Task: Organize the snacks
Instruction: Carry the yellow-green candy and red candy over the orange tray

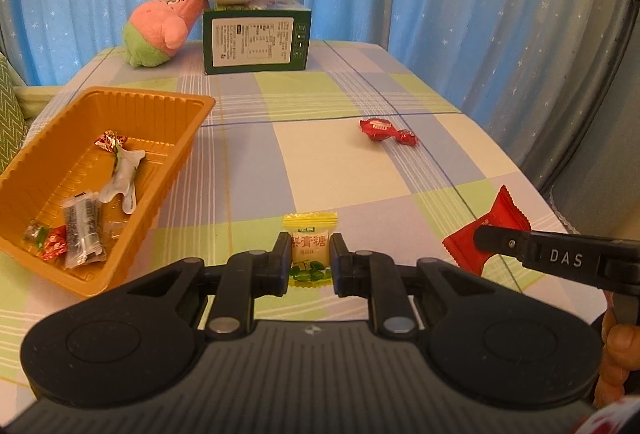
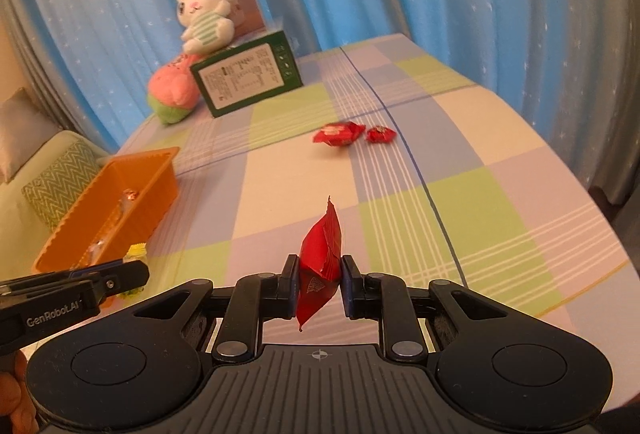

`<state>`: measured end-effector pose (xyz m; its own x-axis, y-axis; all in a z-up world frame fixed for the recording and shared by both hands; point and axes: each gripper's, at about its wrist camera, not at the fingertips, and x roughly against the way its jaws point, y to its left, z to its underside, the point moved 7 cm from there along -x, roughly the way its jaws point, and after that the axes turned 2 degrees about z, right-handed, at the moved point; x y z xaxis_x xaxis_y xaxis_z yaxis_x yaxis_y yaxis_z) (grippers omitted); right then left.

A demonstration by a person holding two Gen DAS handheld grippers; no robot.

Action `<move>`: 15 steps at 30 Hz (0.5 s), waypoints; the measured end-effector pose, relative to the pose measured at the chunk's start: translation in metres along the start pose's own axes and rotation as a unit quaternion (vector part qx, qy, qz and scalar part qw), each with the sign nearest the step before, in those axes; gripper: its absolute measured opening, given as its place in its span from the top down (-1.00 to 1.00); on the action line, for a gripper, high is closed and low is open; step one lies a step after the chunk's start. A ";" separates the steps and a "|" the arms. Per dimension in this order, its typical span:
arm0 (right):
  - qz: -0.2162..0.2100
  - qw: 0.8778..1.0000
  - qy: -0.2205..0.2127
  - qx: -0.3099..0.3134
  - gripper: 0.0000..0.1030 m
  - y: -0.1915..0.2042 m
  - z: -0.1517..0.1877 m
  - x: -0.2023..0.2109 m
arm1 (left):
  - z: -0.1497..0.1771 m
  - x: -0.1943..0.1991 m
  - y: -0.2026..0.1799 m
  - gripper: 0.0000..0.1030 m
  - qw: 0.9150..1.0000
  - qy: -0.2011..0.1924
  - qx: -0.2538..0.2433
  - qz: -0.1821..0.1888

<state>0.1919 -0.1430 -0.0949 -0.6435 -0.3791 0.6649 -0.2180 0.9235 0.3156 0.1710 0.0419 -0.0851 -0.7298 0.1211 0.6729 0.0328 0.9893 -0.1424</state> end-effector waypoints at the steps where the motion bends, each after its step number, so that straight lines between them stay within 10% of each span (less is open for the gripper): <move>1: 0.000 1.000 -0.002 0.003 0.59 0.003 -0.001 0.004 | 0.000 0.004 -0.001 0.66 1.000 -0.002 -0.001 0.000; 15: -0.013 0.999 -0.019 0.035 0.59 0.037 -0.005 0.033 | 0.001 0.047 0.003 0.66 1.000 -0.023 -0.002 -0.007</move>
<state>0.1663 -0.1214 -0.0580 -0.6637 -0.4024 0.6306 -0.2855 0.9154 0.2837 0.1363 0.0502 -0.0550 -0.7604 0.1036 0.6411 0.0249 0.9911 -0.1306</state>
